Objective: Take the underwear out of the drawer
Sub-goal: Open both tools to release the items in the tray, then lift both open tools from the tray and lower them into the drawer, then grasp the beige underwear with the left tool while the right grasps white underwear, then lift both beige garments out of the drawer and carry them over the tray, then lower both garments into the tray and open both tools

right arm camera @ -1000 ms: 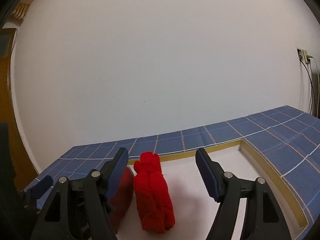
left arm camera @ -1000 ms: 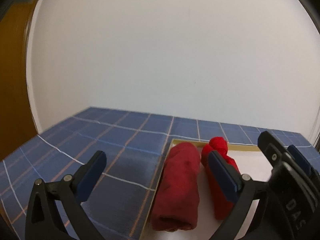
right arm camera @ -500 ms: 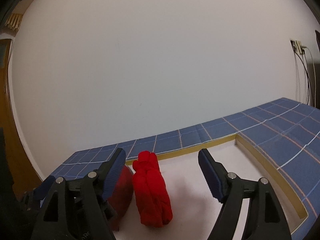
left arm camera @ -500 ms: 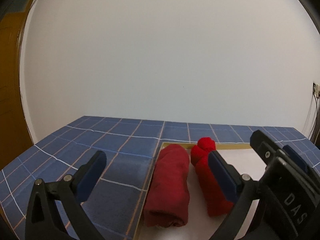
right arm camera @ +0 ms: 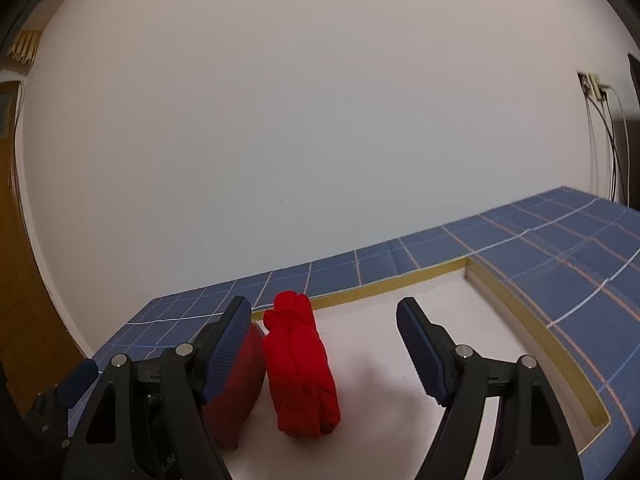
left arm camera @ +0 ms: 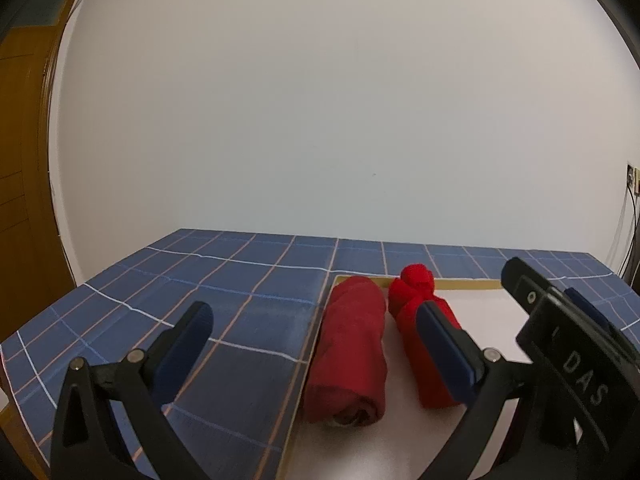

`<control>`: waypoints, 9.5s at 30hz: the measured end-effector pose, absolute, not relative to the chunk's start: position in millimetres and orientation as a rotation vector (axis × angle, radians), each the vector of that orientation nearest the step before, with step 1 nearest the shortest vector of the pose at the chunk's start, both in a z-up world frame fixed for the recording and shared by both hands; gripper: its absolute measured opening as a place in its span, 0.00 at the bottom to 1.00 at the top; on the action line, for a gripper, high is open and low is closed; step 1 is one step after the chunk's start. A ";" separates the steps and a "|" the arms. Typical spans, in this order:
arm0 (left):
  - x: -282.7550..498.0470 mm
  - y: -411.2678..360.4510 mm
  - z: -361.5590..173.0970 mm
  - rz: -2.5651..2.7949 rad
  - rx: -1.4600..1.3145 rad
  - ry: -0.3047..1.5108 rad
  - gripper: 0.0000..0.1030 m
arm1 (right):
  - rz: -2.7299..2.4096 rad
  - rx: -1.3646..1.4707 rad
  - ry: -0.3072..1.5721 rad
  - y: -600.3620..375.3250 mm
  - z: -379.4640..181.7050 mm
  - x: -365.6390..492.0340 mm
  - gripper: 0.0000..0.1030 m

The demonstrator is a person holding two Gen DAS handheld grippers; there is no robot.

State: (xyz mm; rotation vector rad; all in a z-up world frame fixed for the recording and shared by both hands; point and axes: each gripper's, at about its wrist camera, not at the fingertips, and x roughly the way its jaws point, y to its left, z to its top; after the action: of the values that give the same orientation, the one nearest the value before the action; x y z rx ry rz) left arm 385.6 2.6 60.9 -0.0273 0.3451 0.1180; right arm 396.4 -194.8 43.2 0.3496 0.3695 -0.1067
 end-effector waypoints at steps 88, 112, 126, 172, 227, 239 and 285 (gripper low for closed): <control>185.1 22.4 -121.7 -0.700 0.325 1.488 0.53 | 0.504 0.059 1.191 -102.5 -34.7 182.2 0.74; 183.3 42.1 -126.0 -0.737 0.323 1.437 0.41 | 0.505 -0.303 1.416 -31.7 -133.1 250.9 0.57; 226.0 11.0 -166.3 -0.781 0.365 1.653 0.76 | 0.485 0.149 1.374 -152.6 -67.0 211.7 0.40; 341.9 -0.2 66.7 -0.506 -0.173 0.616 0.34 | 0.127 0.486 0.776 -282.8 55.7 340.1 0.40; 466.2 -45.2 25.2 -0.127 -0.191 0.613 0.63 | -0.013 0.487 0.785 -333.1 -14.6 494.7 0.46; 453.4 -27.8 29.6 -0.073 -0.250 0.527 0.94 | 0.017 0.503 0.681 -343.3 -5.9 486.8 0.64; 395.1 -38.5 45.4 -0.007 -0.093 0.452 1.00 | -0.100 0.385 0.366 -331.3 28.5 412.1 0.65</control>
State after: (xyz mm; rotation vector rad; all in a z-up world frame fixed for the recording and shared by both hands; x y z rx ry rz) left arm 395.1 -38.5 45.4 -0.0929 0.4520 -0.0069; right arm 412.1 -331.3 28.5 0.3848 0.3656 -0.1005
